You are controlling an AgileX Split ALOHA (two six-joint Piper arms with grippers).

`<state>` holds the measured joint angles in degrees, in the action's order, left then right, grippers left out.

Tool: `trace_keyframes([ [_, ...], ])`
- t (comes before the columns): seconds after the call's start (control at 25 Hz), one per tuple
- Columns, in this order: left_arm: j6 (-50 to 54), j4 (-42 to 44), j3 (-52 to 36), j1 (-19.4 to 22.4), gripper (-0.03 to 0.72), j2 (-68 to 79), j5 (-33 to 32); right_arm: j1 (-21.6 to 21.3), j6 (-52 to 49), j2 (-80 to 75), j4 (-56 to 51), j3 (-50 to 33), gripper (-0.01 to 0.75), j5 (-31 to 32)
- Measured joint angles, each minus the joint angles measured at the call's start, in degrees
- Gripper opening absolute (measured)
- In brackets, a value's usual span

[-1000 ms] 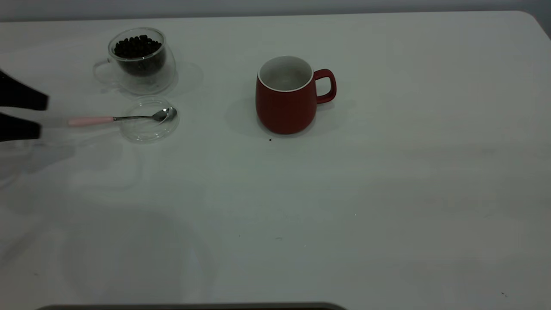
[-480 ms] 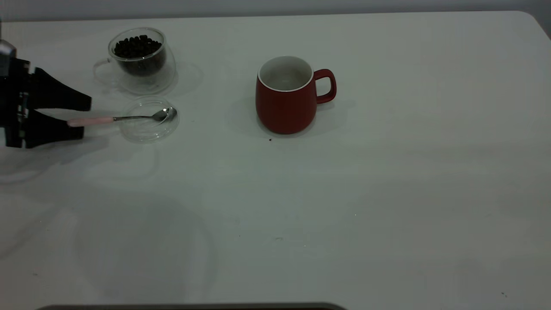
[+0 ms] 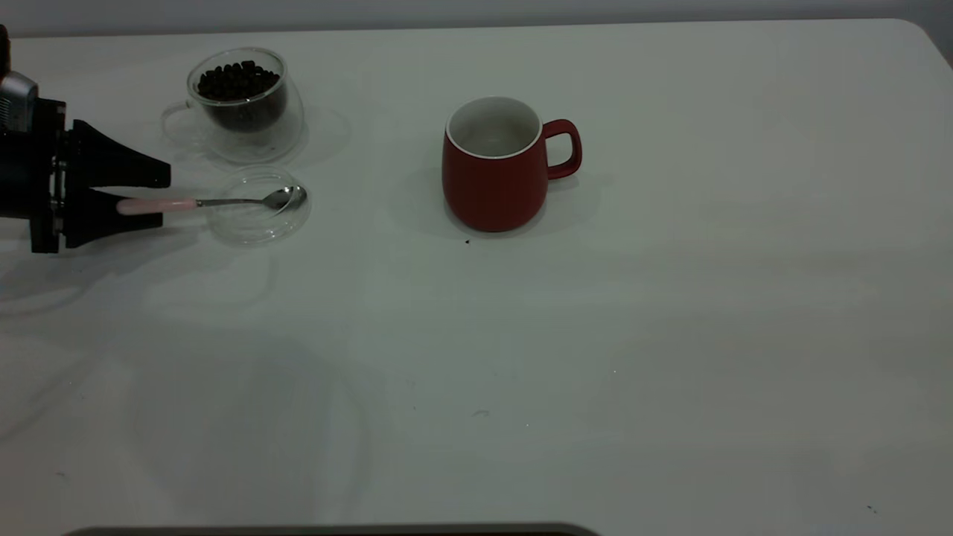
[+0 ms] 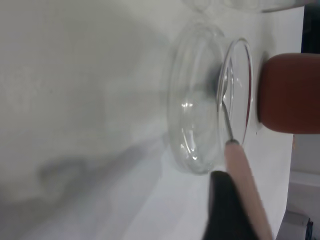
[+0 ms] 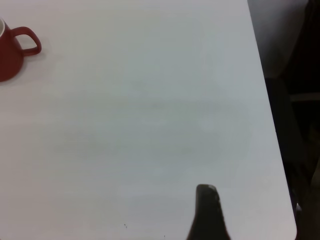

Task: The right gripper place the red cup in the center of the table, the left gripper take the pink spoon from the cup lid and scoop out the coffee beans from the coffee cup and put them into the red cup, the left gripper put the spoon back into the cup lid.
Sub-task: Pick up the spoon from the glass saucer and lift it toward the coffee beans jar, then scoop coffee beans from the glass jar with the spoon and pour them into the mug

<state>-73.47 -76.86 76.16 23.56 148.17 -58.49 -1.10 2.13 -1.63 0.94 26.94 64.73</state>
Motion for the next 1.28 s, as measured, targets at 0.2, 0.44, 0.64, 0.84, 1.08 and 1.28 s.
trace_keyframes([
  [0.2, -0.05, -0.27, 0.00, 0.00, 0.331, 0.00, 0.00, 0.00, 0.00, 0.00, 0.00, 0.00, 0.591, 0.00],
  [0.44, 0.05, -0.29, 0.00, 0.11, 0.126, 0.00, 0.23, 0.00, 0.00, 0.00, 0.00, 0.00, 0.591, 0.00],
  [0.64, 0.05, 1.77, 0.00, 2.57, 0.123, -0.07, -1.22, 0.00, 0.00, 0.00, 0.00, 0.00, 0.591, 0.00],
  [0.84, 0.05, 6.46, 0.85, 6.65, 0.123, -2.57, -5.58, 0.00, 0.00, 0.00, 0.00, 0.00, 0.591, 0.00],
  [1.08, -1.74, 6.92, 6.90, 6.77, 0.123, -7.85, -6.41, 0.00, 0.00, 0.00, 0.00, 0.00, 0.591, 0.00],
  [1.28, -2.52, 6.92, 13.43, 3.99, 0.123, -10.64, -7.34, 0.00, 0.00, 0.00, 0.00, 0.00, 0.591, 0.00],
])
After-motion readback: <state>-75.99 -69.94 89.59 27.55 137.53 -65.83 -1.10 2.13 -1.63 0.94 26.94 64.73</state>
